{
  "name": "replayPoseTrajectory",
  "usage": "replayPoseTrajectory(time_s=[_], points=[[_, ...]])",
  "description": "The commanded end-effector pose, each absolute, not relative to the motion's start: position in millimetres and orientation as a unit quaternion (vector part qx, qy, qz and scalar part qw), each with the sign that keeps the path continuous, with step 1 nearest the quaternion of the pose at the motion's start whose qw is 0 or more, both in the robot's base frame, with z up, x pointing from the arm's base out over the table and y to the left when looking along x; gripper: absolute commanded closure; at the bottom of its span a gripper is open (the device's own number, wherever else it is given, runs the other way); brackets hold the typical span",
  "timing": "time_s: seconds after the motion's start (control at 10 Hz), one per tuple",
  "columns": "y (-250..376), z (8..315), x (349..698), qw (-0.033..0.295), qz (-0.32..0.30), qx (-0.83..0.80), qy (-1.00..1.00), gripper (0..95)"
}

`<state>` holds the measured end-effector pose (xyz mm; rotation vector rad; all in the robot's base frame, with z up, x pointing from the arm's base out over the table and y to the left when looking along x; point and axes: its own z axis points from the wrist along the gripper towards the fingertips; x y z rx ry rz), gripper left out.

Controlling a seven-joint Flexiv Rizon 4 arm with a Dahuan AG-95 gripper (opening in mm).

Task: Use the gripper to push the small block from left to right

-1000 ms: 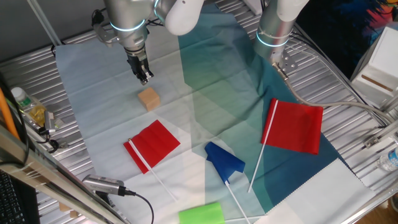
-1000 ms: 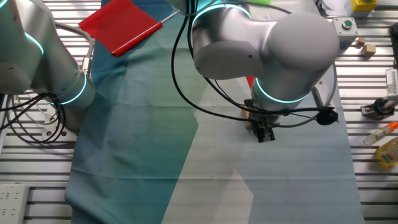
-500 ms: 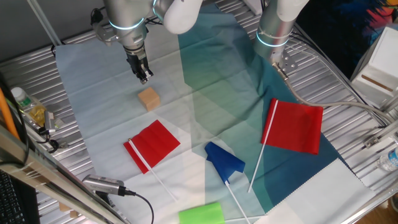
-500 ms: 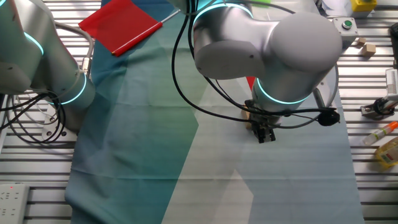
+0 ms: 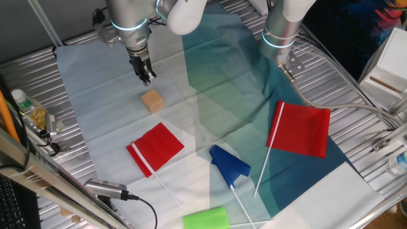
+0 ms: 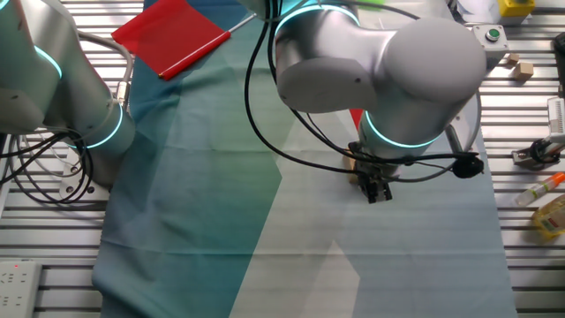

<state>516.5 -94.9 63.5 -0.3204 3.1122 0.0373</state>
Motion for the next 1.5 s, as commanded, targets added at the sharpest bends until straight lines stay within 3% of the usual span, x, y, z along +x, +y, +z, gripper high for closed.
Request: replayPoseTrajectory(time_s=[0.1, 0.5, 1.5], points=[[-94.6, 63.8, 517.0, -0.012, 0.009, -0.113, 0.994, 95.0], [-94.6, 63.8, 517.0, -0.041, 0.005, -0.120, 0.992, 95.0], [-101.8, 64.3, 509.2, -0.039, 0.013, -0.122, 0.992, 95.0]])
